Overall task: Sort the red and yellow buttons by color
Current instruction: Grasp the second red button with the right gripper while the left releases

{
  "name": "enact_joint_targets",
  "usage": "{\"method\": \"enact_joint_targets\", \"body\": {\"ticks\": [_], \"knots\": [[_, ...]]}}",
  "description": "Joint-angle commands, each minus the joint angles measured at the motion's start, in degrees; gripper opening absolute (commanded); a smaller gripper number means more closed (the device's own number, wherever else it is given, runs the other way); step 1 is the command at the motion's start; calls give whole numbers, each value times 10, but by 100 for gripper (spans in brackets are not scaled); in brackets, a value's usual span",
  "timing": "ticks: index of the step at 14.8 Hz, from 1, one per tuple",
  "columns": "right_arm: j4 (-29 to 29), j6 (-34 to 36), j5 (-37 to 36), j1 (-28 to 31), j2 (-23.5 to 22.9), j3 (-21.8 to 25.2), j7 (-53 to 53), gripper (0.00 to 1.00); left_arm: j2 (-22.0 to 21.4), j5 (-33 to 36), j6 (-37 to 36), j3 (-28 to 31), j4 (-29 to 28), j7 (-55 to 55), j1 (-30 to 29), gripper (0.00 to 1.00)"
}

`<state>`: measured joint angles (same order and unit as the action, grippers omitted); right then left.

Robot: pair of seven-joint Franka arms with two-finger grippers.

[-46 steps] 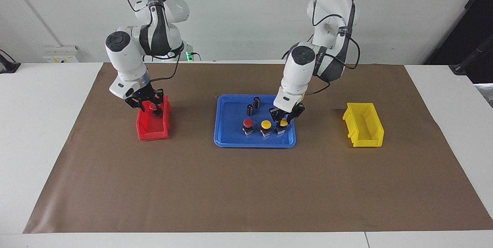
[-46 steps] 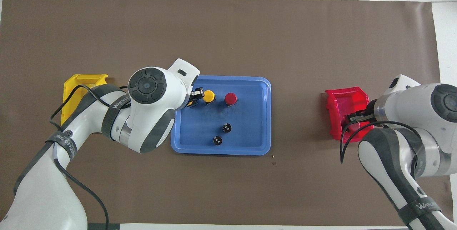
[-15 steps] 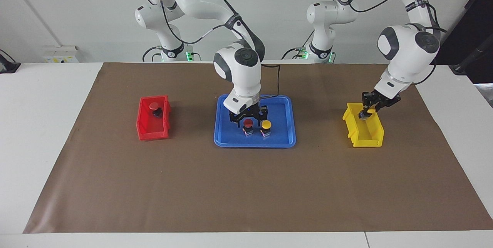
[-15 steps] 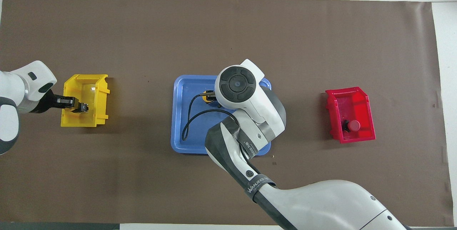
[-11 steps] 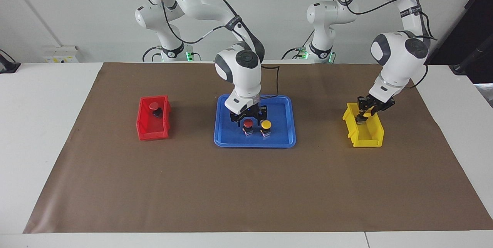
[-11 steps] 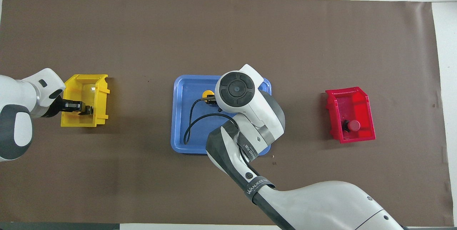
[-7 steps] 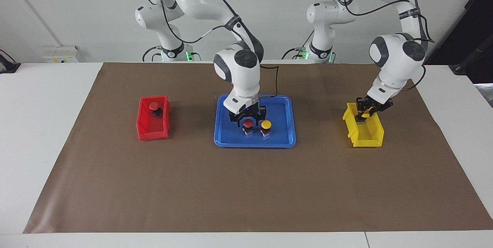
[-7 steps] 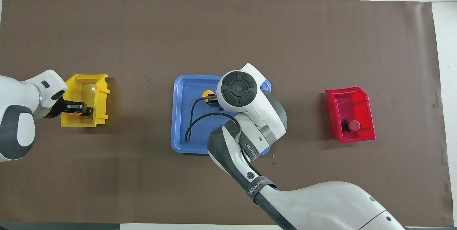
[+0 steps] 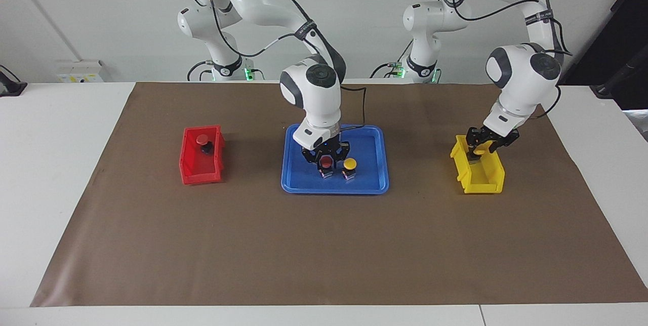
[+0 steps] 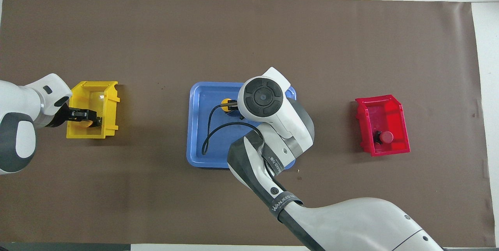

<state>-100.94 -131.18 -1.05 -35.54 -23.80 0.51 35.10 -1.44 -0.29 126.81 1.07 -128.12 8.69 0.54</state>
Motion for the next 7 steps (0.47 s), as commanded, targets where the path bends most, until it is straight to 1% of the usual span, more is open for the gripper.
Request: {"method": "enact_joint_targets", "body": {"ticks": [1, 2, 3, 4, 5, 7], "knots": [[-15, -7, -6, 8, 13, -4, -6, 20, -4, 6, -91, -2, 65, -10, 0, 66], [-13, -3, -5, 8, 13, -4, -6, 20, -7, 6, -129, -2, 93, -9, 2, 75], [-11, -1, -6, 9, 14, -4, -7, 20, -9, 6, -153, -7, 116, -11, 3, 93], [-9, 3, -6, 14, 16, -3, -11, 20, -9, 5, -163, -12, 129, -19, 11, 100], [3, 23, -6, 27, 24, -3, -20, 20, -10, 4, -168, -14, 137, -46, 33, 100], [45, 111, 2, 67, 53, -3, -78, 20, -8, 4, -163, -14, 148, -124, 82, 100]]}}
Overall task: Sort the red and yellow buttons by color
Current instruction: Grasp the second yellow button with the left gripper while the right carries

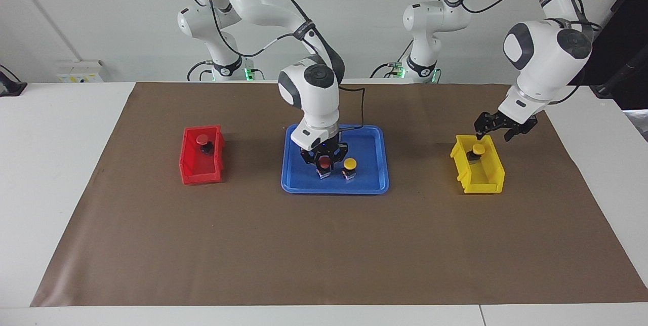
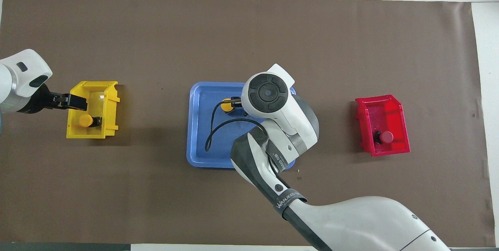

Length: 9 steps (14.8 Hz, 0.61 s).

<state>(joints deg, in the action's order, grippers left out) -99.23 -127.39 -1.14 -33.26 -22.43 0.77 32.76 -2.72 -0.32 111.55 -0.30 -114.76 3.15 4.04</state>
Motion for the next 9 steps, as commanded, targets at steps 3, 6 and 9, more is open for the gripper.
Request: {"method": "enact_joint_targets", "body": {"ticks": [3, 6, 9], "knots": [[38, 163, 31, 124, 104, -6, -171, 20, 12, 3, 17, -1, 21, -196, 137, 100], [-7, 206, 67, 245, 159, -6, -352, 20, 55, 3, 25, -1, 57, -270, 206, 99], [-64, 187, 93, 317, 184, -5, -455, 21, 136, -6, 31, -1, 119, -316, 252, 97]]}}
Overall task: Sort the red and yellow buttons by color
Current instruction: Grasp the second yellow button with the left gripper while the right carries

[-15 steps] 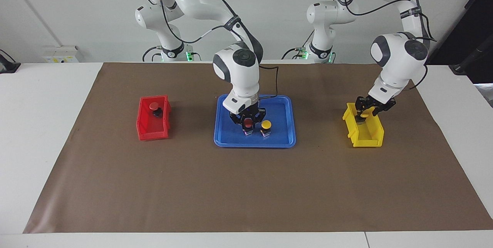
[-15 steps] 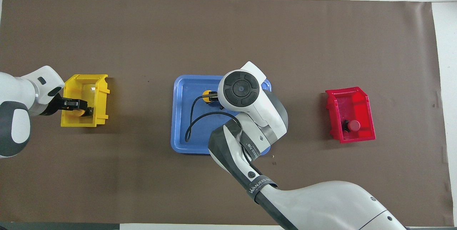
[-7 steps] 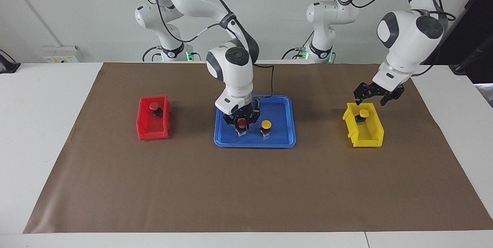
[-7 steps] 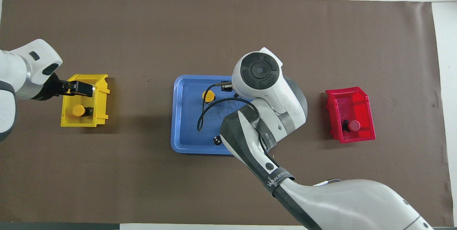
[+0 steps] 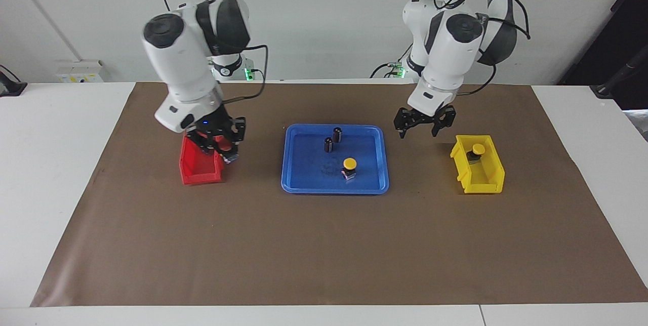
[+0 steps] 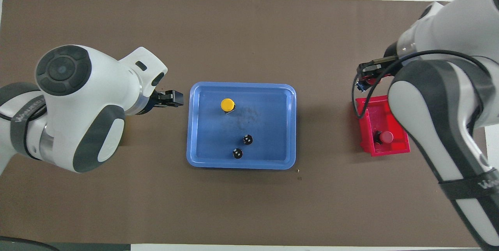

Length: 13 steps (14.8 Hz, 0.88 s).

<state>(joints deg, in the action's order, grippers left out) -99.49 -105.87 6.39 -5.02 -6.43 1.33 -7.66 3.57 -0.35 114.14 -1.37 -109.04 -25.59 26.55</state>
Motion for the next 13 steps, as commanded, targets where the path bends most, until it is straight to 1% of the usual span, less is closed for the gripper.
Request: {"method": "enact_joint_targets", "body": {"ticks": [1, 3, 4, 6, 7, 8, 10, 11, 13], "knots": [[-92, -58, 18, 43, 34, -11, -65, 21, 92, -12, 18, 10, 72, -44, 42, 97], [-160, -133, 18, 55, 55, -11, -93, 21, 118, -14, 58, 10, 77, -87, 65, 97], [-184, -158, 19, 57, 59, -11, -95, 21, 134, -15, 62, 10, 89, -101, 73, 96], [-199, -170, 27, 57, 58, -11, -95, 21, 175, -17, 56, 9, 137, -129, 82, 96], [-207, -173, 33, 59, 58, -10, -96, 21, 189, -18, 62, 10, 145, -144, 93, 96], [-217, -177, 34, 69, 56, -10, -104, 21, 195, -18, 65, 10, 146, -151, 99, 96], [-247, -223, 34, 73, 59, -11, -128, 21, 196, -18, 77, 9, 140, -161, 100, 95], [-258, -235, 34, 72, 61, -11, -127, 21, 197, -18, 83, 9, 137, -164, 101, 92], [-270, -247, 35, 69, 64, -11, -126, 21, 197, -18, 93, 9, 121, -165, 104, 91]]}}
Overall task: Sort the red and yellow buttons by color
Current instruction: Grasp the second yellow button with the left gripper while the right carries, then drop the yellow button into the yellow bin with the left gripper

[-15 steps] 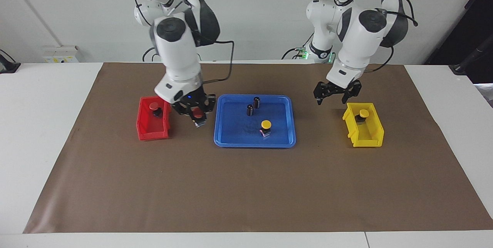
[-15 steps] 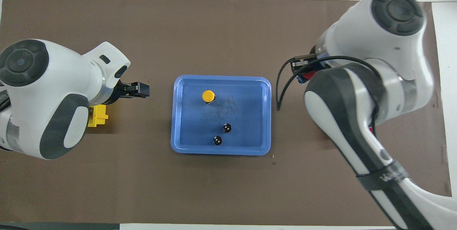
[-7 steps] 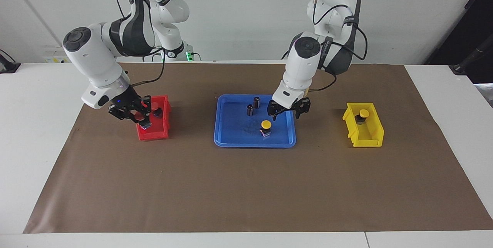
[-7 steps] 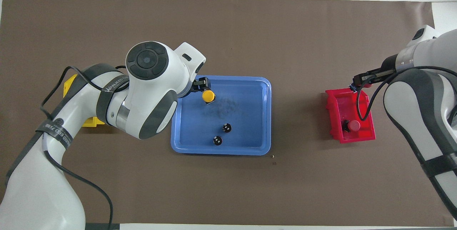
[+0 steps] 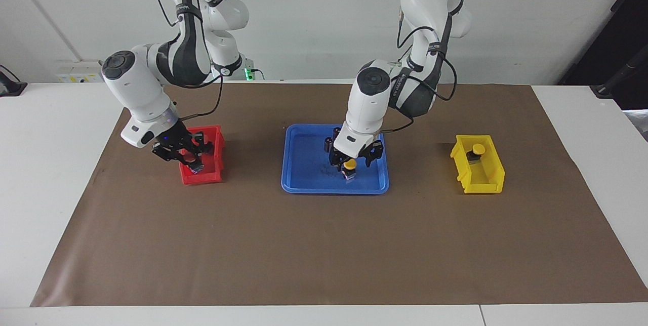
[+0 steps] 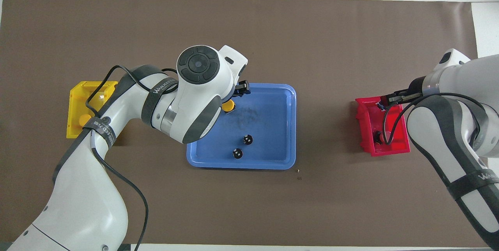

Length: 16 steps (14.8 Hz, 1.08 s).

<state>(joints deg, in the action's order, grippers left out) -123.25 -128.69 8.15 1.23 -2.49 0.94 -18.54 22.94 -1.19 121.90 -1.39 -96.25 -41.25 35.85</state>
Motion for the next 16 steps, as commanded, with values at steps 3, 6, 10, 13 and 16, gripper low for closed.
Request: {"method": "enact_joint_targets", "body": {"ticks": [3, 6, 10, 13, 16], "knots": [[-38, -20, 17, 6, 24, -7, -15, 21, 1, -10, 17, 10, -24, -19, 18, 90], [-54, -38, 18, 2, 25, -7, -9, 21, -4, -10, 15, 10, -36, -24, 26, 81], [-80, -56, 17, 3, 29, -7, -4, 21, -5, -10, 15, 9, -40, -72, 28, 2], [-82, -61, 18, 2, 29, -7, -3, 21, -5, -12, 5, 10, -28, -73, 21, 2], [-99, -72, 18, -8, 35, -7, -2, 21, -46, -14, -89, 16, 6, -62, -8, 2]]}}
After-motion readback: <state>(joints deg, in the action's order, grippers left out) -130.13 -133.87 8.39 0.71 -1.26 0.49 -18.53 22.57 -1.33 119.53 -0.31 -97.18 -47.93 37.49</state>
